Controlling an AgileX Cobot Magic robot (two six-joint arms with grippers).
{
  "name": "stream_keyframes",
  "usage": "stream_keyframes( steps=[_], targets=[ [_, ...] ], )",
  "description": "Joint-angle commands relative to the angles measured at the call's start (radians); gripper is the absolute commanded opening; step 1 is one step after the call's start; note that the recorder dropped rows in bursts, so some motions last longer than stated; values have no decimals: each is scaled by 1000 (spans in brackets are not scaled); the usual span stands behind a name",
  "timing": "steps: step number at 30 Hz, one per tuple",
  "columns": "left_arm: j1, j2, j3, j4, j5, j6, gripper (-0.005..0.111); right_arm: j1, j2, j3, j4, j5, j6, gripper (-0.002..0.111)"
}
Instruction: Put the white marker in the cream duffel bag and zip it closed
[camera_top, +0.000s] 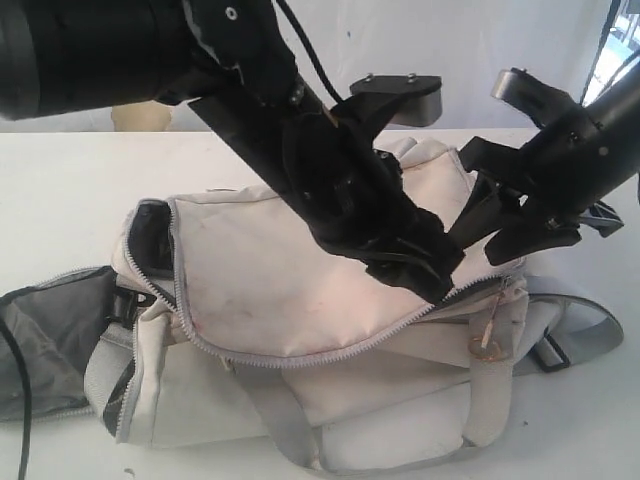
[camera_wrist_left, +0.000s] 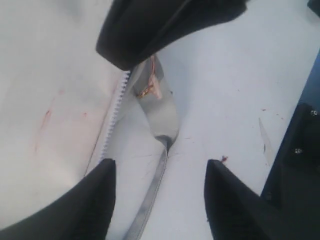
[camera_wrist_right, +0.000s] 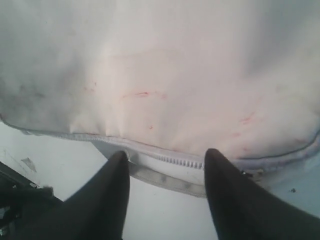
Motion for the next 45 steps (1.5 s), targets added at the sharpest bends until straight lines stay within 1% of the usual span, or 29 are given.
stream_keyframes(
  steps=[1, 3, 6, 9, 11, 17, 23, 25, 29, 34, 36, 39, 41, 44, 45],
  targets=[
    [-53, -4, -5, 5, -117, -14, 56, -21, -5, -26, -53, 2, 9, 45],
    [-72, -4, -5, -8, -153, -19, 56, -34, -5, -28, -104, 2, 31, 45],
    [-100, 2, -5, -27, -162, -24, 56, -53, -5, -28, -176, 2, 90, 45],
    [-122, 24, -5, -27, -175, -24, 56, -75, -5, -28, -211, 2, 96, 45],
    [-135, 48, -5, -25, -206, -24, 56, -80, -5, -26, -233, 2, 115, 45],
    [-144, 133, -5, -38, -332, -38, 56, -80, -3, -26, -261, 2, 117, 45],
    [-144, 190, -5, -36, -411, -55, 56, -80, -3, -26, -278, 2, 117, 44],
    [-144, 202, -5, -33, -416, -55, 56, -80, -3, -26, -278, 2, 117, 44],
    [-144, 222, -5, 19, -420, -55, 56, -80, -3, -26, -278, 2, 117, 45],
    [-144, 252, -5, 21, -461, -55, 56, -80, -3, -26, -278, 2, 117, 45],
    [-144, 262, -5, -10, -465, -60, 56, -80, -3, -26, -278, 2, 117, 45],
    [-144, 266, -5, -115, -436, -65, 56, -80, -3, -26, -278, 2, 111, 45],
    [-144, 266, -5, -140, -436, -69, 56, -80, -3, -26, -278, 2, 111, 45],
    [-144, 261, -5, -149, -396, -185, 56, -80, -3, -26, -278, 2, 111, 45],
    [-144, 257, -5, -145, -389, -202, 56, -80, -3, -26, -278, 2, 111, 45]
  ],
)
